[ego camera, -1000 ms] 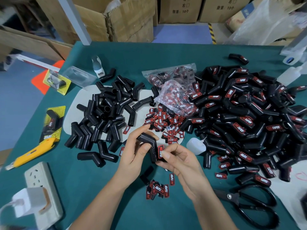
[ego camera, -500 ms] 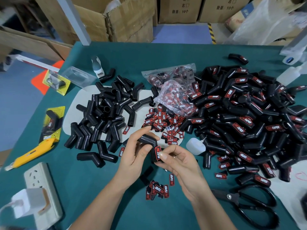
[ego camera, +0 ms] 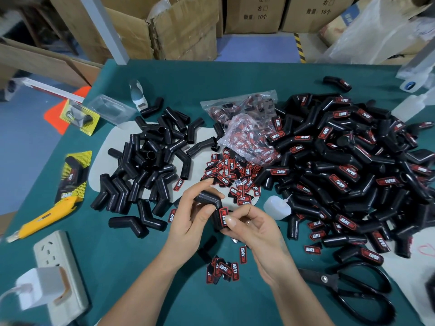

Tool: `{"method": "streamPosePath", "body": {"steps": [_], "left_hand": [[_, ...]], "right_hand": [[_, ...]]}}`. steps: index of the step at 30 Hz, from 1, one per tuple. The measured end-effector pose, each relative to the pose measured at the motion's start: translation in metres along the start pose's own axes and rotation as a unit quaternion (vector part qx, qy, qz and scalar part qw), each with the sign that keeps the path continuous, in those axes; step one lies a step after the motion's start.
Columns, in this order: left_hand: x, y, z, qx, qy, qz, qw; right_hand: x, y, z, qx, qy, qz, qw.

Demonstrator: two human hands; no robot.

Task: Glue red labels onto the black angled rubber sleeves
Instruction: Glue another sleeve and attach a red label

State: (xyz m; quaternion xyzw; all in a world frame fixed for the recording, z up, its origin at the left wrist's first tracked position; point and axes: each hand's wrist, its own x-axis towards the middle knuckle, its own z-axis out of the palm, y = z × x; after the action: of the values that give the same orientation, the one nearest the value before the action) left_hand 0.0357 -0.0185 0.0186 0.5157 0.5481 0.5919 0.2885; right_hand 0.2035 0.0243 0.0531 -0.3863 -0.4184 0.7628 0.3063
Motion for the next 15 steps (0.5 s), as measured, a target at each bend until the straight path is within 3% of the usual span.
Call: {"method": "streamPosePath", "body": {"steps": [15], "left_hand": [[0.0018,0.0033,0.0007,0.026,-0.002,0.010,1.000]], "right_hand": [[0.0019,0.0029,-0.0012,-0.022,0.002,-0.013,1.000]]}}
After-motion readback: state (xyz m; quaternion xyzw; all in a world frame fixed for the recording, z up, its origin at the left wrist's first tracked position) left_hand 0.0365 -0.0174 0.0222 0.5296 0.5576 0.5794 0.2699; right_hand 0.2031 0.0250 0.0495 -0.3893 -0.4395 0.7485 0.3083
